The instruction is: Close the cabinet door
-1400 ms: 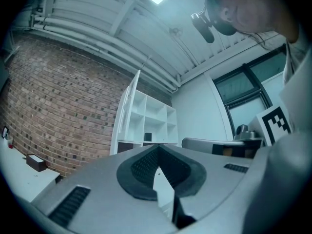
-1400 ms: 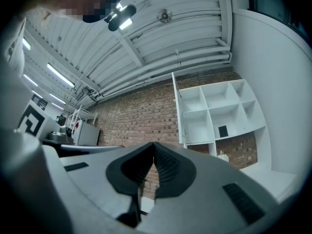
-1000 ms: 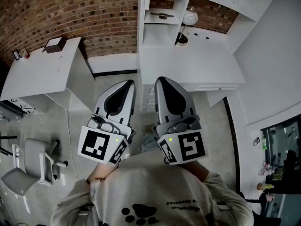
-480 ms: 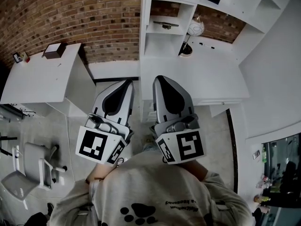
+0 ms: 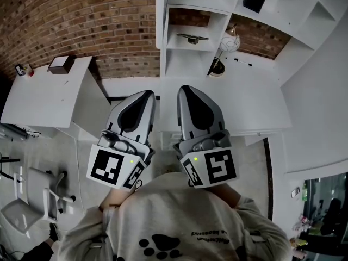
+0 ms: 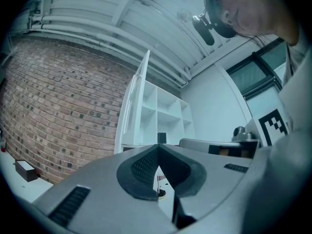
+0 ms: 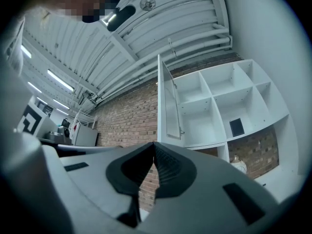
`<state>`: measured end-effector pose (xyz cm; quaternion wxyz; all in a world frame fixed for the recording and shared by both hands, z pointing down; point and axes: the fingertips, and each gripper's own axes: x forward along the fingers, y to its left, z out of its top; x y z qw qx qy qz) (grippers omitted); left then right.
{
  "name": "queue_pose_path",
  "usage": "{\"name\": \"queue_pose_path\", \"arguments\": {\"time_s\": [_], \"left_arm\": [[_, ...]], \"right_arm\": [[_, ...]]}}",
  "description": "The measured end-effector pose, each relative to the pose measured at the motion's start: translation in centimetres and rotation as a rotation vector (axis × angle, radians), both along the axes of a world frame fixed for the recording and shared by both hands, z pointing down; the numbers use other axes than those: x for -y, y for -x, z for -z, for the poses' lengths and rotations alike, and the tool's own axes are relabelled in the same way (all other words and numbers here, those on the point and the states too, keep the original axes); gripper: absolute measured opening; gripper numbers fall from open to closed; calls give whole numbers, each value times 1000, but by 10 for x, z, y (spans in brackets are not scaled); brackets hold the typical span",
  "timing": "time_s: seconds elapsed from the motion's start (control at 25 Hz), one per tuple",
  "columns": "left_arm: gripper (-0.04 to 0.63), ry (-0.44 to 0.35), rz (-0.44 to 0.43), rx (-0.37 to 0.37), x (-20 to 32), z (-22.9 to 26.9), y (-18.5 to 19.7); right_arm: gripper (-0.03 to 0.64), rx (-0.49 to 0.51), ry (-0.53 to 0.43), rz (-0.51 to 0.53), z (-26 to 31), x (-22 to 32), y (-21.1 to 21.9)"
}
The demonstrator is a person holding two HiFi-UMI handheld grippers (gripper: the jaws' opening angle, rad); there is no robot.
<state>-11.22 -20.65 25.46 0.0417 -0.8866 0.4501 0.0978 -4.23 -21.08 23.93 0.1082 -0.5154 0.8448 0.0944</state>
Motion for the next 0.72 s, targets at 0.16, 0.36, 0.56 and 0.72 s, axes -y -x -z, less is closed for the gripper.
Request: {"name": "queue_pose_path", "arguments": {"time_s": [0.16,0.36,0.56,0.72], "left_arm": [[7,-14,16,-5,25,2,-13],[7,-9,27,7,42,-1,-23],[7,-15,36,5,53,-2,-20],[8,-20,29,-1,62,0,-18]], "right_arm": [[20,4,-15,18,2,26,-13],[20,17,-4,34,-3,46,-22],[18,11,-6,48,-6,56,-19],[18,-8,-16,56,-4,64,-13]]}}
